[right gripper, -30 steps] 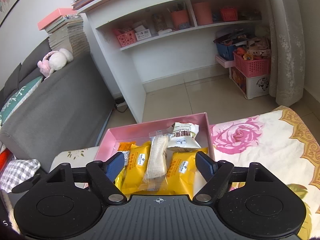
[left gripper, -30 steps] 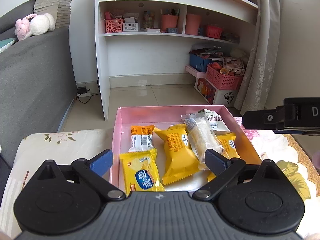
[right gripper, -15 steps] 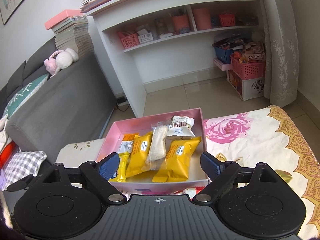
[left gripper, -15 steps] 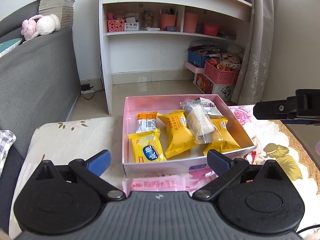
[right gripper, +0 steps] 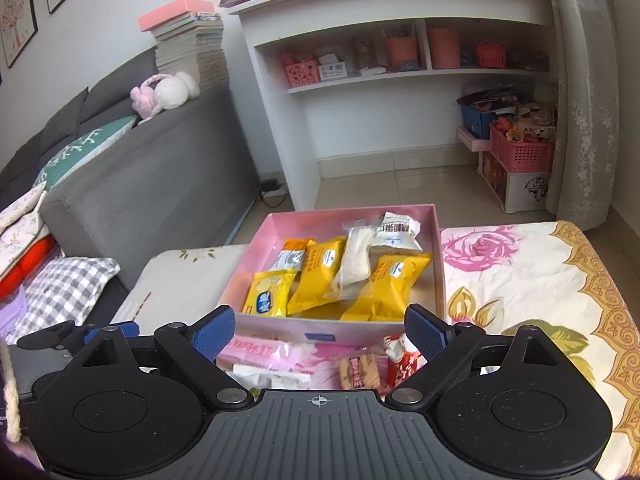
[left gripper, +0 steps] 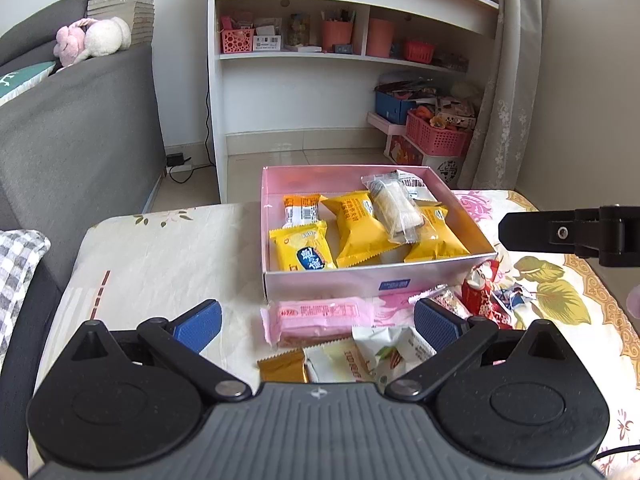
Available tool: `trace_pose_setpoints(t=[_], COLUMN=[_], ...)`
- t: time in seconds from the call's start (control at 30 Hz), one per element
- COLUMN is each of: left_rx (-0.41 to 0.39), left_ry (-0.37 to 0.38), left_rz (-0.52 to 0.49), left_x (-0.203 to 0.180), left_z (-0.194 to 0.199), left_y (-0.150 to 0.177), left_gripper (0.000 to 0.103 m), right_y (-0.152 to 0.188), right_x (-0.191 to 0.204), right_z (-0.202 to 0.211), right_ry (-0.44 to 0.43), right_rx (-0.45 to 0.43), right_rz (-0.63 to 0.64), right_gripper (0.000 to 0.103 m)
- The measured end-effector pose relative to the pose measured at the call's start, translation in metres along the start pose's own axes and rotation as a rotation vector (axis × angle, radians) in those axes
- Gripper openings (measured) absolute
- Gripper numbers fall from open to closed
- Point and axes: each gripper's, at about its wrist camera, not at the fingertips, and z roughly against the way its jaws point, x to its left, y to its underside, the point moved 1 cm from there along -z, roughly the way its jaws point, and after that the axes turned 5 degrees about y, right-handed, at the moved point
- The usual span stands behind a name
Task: Organize snacks
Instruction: 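Move both tools back toward the snack pile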
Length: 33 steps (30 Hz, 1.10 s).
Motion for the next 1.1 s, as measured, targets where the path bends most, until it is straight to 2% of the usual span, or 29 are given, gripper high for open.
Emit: trace_pose_setpoints(t=[0.3,0.47,0.6,1.1], left_rx=[0.017,0.037,0.044,0.018], left_ry=[0.003,0.006,0.004,-0.006], left_rz=[0.007,0.006,0.015,-0.020], left_x=[0.007,0.013,0.021,0.038], left_z=[0.010,0.012,0.013,0.010], left_y=[0.018,0.028,0.035,0.055], left_gripper=[0.103,0.103,0.103,0.103], right_y=[0.024,0.039,0.049,0.074], right_x=[0.001,0.003,0.003,-0.014], right_z=[0.007,0.003,0.005,0.012], right_ry=[-0.021,-0.002,0.008,0.019], right_rx=[0.006,0.023,0.009,-0.057], right_rz=[-0.014,0.015,0.050,0.142], right_gripper=[0.095,0.095,0.100,0.100])
